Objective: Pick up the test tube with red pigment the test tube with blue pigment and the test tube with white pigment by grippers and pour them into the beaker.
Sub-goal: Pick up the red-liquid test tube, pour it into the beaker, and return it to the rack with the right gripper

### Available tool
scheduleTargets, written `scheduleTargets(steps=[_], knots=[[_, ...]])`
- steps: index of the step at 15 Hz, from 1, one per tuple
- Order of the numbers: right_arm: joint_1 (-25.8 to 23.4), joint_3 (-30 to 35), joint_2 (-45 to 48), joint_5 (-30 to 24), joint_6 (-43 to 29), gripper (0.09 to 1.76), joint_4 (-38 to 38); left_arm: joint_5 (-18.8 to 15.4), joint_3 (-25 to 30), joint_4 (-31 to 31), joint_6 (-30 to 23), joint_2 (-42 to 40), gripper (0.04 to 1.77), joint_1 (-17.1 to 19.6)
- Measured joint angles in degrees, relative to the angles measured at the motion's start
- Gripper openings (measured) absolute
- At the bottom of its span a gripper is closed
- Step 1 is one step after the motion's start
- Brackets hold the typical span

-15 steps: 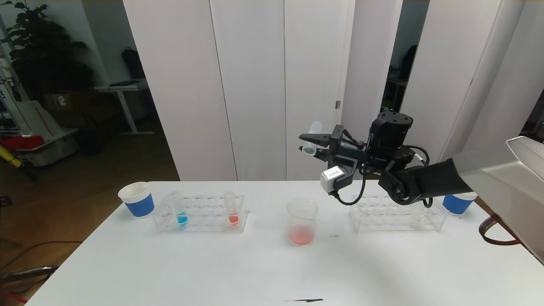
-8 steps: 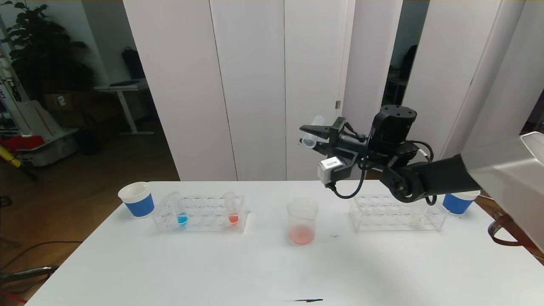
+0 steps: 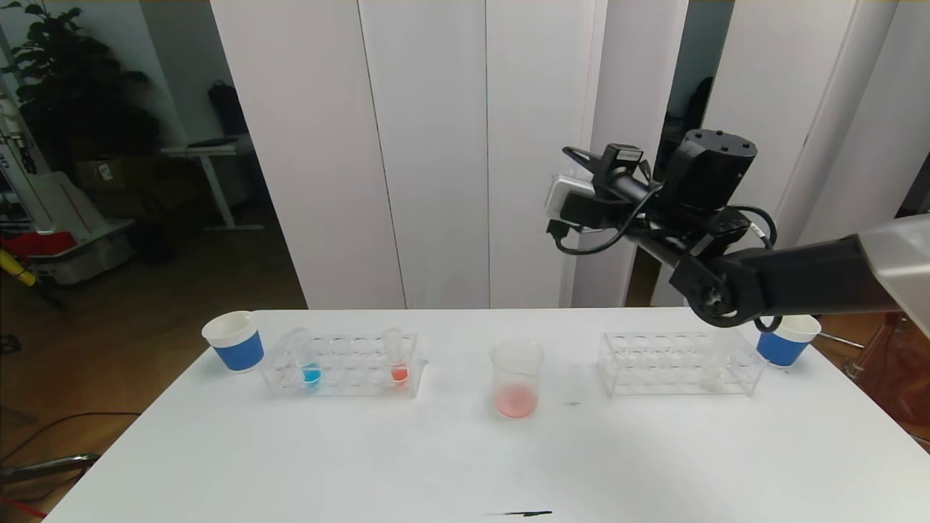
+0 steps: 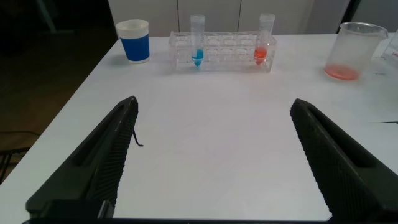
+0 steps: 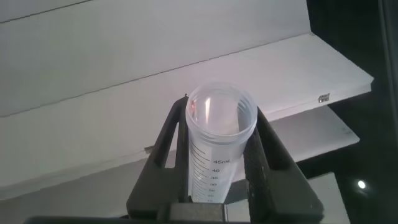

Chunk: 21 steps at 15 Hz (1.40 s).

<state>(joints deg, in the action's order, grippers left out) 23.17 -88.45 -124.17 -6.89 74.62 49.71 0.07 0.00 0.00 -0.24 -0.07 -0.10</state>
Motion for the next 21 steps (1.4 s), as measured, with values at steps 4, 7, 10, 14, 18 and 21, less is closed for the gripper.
scheduleTargets(steps=[4,7,10,14,18,21], knots=[[0.39,0.28,0.89,13.17,-17.46,0.58,1.9,0.0,0.0,0.0,0.0,0.0,1.75,0.0],[0.67,1.13,0.88,24.0,-32.51,0.58,2.63,0.0,0.0,0.0,0.0,0.0,1.75,0.0],[1.41,5.05,0.89,31.0,-46.24,0.58,2.71,0.0,0.0,0.0,0.02,0.02,1.75,0.0],[3.04,15.08,2.47,34.91,-62.31,0.58,2.82,0.0,0.0,0.0,0.0,0.0,1.75,0.0],[4.06,21.37,4.55,37.51,-74.78,0.58,2.46,0.0,0.0,0.0,0.0,0.0,1.75,0.0],[4.3,25.56,6.1,37.89,-78.2,0.58,3.07,0.0,0.0,0.0,0.02,0.0,1.75,0.0]])
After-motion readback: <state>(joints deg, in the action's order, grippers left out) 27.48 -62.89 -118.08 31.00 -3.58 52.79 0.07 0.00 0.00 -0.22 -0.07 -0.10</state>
